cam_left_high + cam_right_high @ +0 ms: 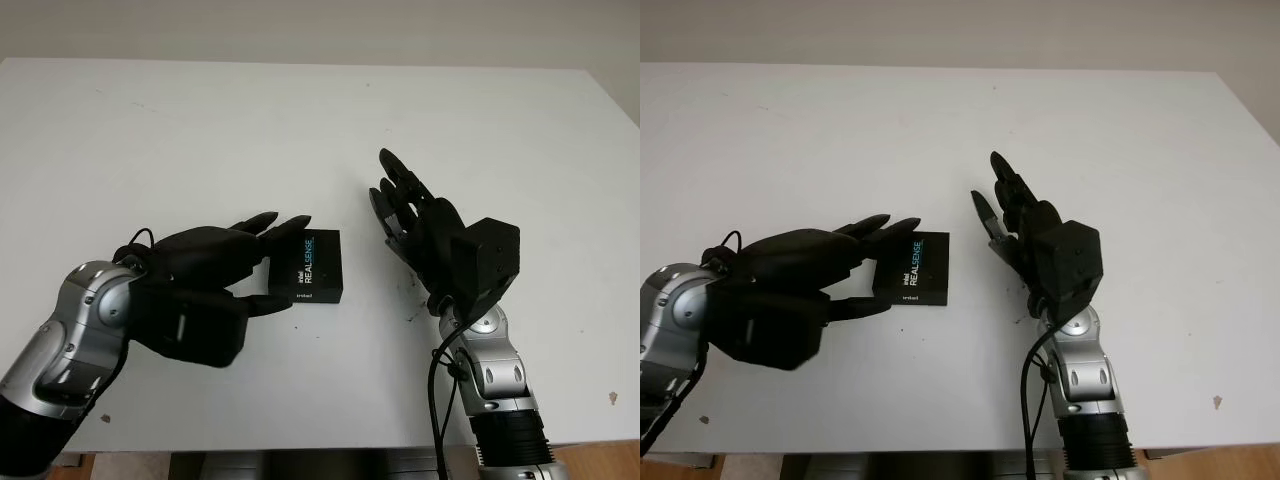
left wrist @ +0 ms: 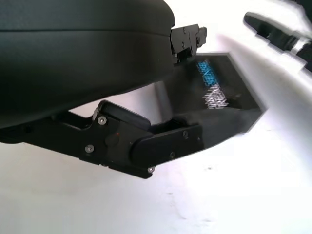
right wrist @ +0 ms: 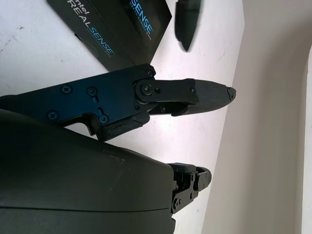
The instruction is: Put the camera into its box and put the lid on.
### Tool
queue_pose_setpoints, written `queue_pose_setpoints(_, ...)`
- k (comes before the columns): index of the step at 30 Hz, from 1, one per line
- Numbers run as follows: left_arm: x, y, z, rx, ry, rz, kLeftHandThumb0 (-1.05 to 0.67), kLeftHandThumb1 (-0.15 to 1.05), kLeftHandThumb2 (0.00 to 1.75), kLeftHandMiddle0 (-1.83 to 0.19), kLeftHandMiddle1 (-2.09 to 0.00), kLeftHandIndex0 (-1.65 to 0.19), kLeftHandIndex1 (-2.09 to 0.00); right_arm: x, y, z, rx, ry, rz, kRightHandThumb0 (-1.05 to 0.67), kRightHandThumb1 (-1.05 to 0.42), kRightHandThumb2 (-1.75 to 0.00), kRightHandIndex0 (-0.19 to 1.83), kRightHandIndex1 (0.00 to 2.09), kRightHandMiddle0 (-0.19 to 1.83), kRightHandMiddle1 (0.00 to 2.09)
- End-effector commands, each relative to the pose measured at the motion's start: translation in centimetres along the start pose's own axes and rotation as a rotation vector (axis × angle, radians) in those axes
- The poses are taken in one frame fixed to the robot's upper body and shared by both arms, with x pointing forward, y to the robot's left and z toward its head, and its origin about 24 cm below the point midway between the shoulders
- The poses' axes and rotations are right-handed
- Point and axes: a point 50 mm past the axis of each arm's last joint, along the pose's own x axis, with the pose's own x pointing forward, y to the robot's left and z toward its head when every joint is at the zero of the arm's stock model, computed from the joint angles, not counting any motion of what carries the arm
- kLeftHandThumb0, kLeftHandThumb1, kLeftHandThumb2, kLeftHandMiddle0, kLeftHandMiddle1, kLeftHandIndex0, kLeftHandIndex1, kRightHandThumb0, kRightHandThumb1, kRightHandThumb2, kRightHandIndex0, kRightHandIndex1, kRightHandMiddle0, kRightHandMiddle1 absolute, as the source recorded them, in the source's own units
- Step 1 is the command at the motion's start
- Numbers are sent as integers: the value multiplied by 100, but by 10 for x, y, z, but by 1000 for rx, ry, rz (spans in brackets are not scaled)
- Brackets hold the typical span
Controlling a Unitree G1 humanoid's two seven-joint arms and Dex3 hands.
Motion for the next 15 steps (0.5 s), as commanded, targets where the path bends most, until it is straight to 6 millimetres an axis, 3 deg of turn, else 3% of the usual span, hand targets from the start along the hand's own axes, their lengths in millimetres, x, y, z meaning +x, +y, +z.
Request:
queue_pose_setpoints(1,-5,4,0,-42,-16,19,-79,105,74,19,0,19,0,-1,-2,5,0,-17,-6,-71,-105,-36,10,5,14,6)
queue_pose_setpoints(6,-13,15,-5,-190,-48,165,-79,105,72,19,0,19,0,-1,-5,7,4,-27,-13,-70,-105,-36,8,4,11,5)
queue_pose_setpoints(15,-7,31,-26,-687,-200,728,-76,105,63,19,0,19,0,-2,-12,27,33,-77,-44,-72,-105,-40,-2,1,2,1)
